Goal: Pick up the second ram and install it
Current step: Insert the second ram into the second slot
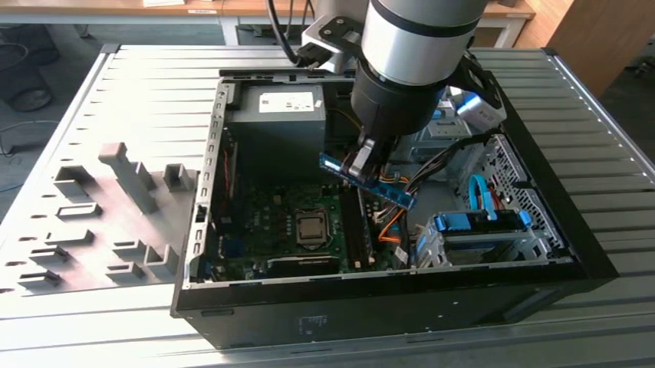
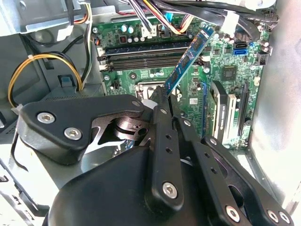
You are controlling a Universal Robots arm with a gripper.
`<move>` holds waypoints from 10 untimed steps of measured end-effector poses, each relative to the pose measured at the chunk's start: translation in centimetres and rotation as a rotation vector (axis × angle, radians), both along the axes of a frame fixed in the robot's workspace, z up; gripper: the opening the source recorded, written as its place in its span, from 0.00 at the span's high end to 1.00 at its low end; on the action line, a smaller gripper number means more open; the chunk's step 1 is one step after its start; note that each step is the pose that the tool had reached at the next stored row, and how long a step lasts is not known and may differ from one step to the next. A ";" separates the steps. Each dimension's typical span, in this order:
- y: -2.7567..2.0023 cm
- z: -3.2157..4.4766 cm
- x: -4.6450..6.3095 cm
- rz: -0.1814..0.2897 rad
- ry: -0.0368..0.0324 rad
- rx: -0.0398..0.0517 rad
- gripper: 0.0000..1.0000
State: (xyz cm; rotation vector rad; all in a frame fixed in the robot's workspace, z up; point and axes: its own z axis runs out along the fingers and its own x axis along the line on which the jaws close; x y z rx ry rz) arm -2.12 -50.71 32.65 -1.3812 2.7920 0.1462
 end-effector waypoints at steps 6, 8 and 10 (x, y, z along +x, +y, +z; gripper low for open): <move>0.00 0.00 0.0 -0.022 0.0000 0.0000 0.86; 0.00 -0.01 0.0 -0.029 0.0000 0.0000 0.86; 0.00 -0.01 0.0 -0.037 0.0000 0.0000 0.86</move>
